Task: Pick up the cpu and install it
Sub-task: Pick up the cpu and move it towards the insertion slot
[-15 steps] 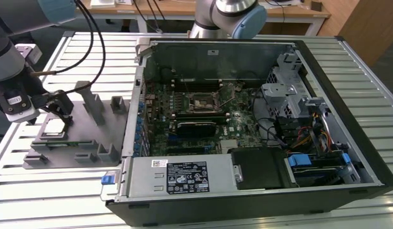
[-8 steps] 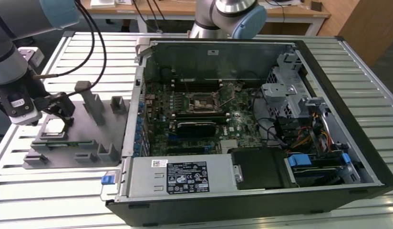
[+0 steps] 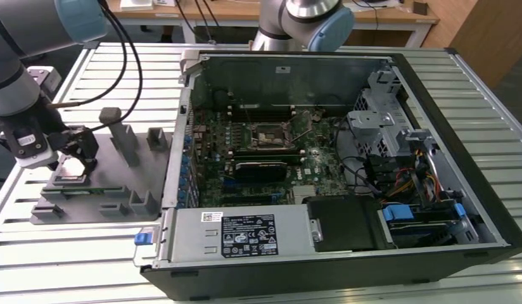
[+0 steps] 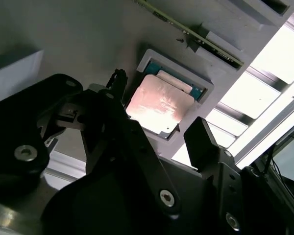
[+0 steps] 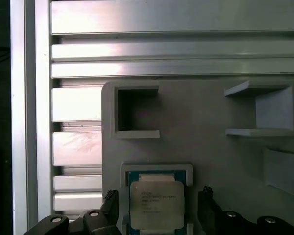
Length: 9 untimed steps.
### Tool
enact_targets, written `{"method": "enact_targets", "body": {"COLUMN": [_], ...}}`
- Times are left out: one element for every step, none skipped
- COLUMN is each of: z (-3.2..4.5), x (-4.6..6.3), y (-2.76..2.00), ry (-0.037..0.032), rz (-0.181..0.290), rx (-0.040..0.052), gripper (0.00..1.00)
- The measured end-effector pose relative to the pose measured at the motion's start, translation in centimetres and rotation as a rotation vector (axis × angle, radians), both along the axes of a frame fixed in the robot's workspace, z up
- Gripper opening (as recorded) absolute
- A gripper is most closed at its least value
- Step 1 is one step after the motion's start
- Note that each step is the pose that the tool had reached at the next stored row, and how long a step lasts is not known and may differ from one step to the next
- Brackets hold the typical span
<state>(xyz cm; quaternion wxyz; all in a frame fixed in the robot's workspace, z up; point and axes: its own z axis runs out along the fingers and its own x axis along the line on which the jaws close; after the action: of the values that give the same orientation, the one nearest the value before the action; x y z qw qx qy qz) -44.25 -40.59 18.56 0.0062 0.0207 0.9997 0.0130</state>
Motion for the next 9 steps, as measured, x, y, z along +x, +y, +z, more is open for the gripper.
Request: {"method": "enact_targets", "body": {"z": [-0.04, -0.08, -0.09, -0.10, -0.10, -0.13, -0.15, -0.16, -0.16], "x": [-0.01, -0.02, -0.02, -0.02, -0.02, -0.02, -0.02, -0.02, -0.02], "y": [0.00, 0.00, 0.00, 0.00, 0.00, 0.01, 0.01, 0.00, 0.00], "ry": [-0.0001, -0.0001, 0.0000, 0.0000, 0.0001, 0.0000, -0.0001, -0.0001, 0.0000], "rz": [0.000, -0.001, -0.001, -0.001, -0.001, -0.001, -0.001, -0.001, -0.001], "rx": [0.0001, 0.0001, 0.0000, 0.0000, -0.0001, 0.0000, 0.0001, 0.0000, 0.0001], "gripper": [0.80, 0.73, 0.73, 0.73, 0.72, 0.72, 0.72, 0.65, 0.65]}}
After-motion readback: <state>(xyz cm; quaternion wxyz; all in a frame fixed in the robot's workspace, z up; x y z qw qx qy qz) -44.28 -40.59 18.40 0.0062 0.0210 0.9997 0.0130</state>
